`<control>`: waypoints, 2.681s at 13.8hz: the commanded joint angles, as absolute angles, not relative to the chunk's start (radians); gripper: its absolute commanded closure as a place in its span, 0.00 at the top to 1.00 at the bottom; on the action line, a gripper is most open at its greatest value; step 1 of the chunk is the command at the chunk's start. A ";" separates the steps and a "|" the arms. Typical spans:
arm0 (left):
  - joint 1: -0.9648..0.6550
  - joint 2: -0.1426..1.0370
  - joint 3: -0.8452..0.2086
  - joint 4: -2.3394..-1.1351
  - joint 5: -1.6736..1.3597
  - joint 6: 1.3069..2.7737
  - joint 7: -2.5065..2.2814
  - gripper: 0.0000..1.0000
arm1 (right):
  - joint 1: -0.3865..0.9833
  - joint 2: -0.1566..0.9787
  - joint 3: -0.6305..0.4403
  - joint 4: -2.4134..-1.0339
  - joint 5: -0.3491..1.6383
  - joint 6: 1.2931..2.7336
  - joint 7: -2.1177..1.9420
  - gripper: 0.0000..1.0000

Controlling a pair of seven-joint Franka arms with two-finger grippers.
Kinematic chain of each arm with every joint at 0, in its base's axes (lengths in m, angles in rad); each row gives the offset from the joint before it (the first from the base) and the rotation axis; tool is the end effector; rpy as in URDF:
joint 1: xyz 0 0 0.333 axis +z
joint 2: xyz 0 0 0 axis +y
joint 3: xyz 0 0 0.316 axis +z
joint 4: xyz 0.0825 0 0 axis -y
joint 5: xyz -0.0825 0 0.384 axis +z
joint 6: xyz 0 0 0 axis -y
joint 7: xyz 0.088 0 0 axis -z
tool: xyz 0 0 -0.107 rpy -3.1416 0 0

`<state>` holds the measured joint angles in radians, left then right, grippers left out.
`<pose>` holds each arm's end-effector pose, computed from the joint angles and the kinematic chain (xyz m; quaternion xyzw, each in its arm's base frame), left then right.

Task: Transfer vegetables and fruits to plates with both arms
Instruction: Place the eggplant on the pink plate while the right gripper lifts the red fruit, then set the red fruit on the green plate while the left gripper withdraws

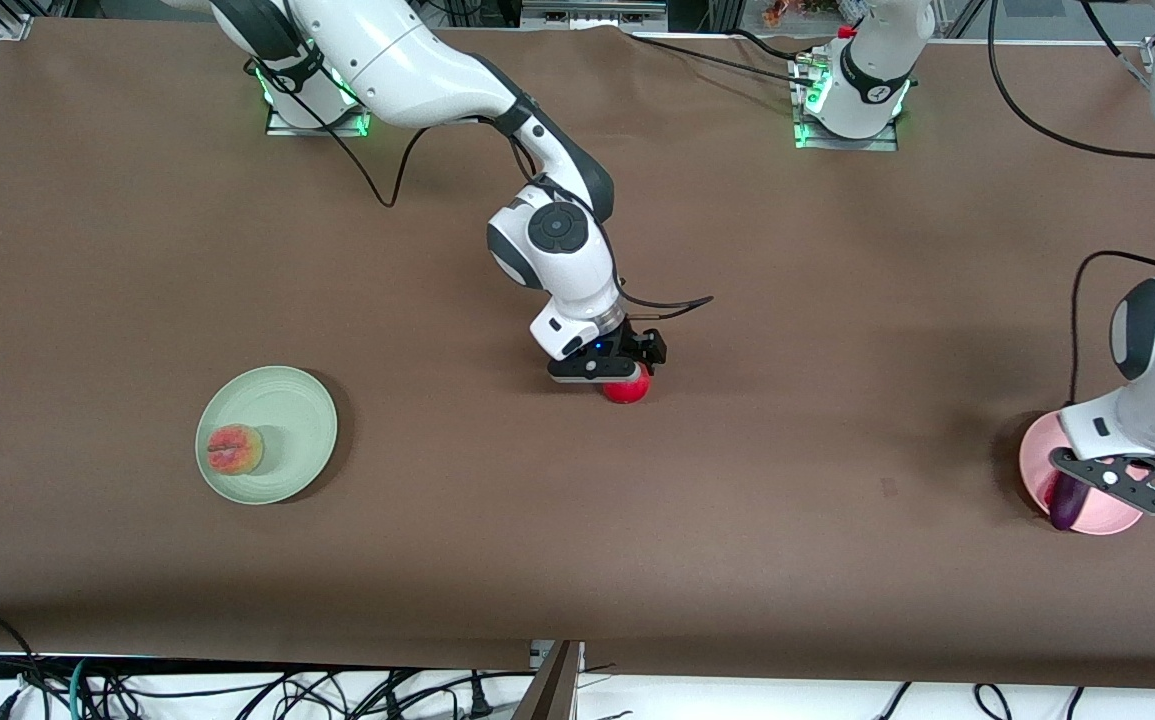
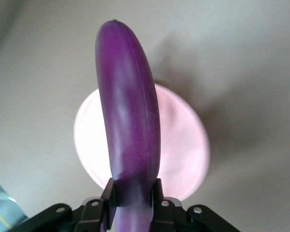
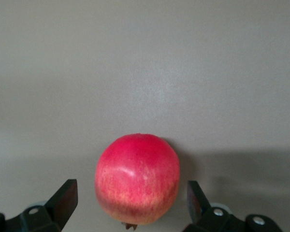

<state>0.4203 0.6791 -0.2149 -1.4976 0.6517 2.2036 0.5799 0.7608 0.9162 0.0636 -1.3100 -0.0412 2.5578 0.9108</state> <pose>0.6944 0.1935 0.2832 -0.9199 0.3374 0.0520 0.1930 0.5348 0.5592 0.2197 -0.9851 0.0439 -0.1006 0.1322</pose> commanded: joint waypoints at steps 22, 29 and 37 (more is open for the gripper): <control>0.450 0.727 -0.244 -1.338 0.547 2.069 0.752 1.00 | 0.626 0.816 0.002 -1.302 -0.046 2.420 0.693 0.05; 0.422 0.542 -0.368 -1.336 0.319 1.645 0.508 1.00 | 0.313 0.756 -0.008 -1.318 0.005 2.068 0.091 0.05; 0.262 0.332 -0.339 -1.287 0.131 1.512 0.120 1.00 | 0.301 0.753 -0.182 -1.419 0.000 2.052 -0.170 0.06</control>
<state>0.3613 0.3964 -0.4887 -1.2873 0.2202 1.5282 0.1550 0.2914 0.7906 -0.1660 -1.3667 -0.0043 2.0547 -0.1357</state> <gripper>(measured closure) 0.000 0.167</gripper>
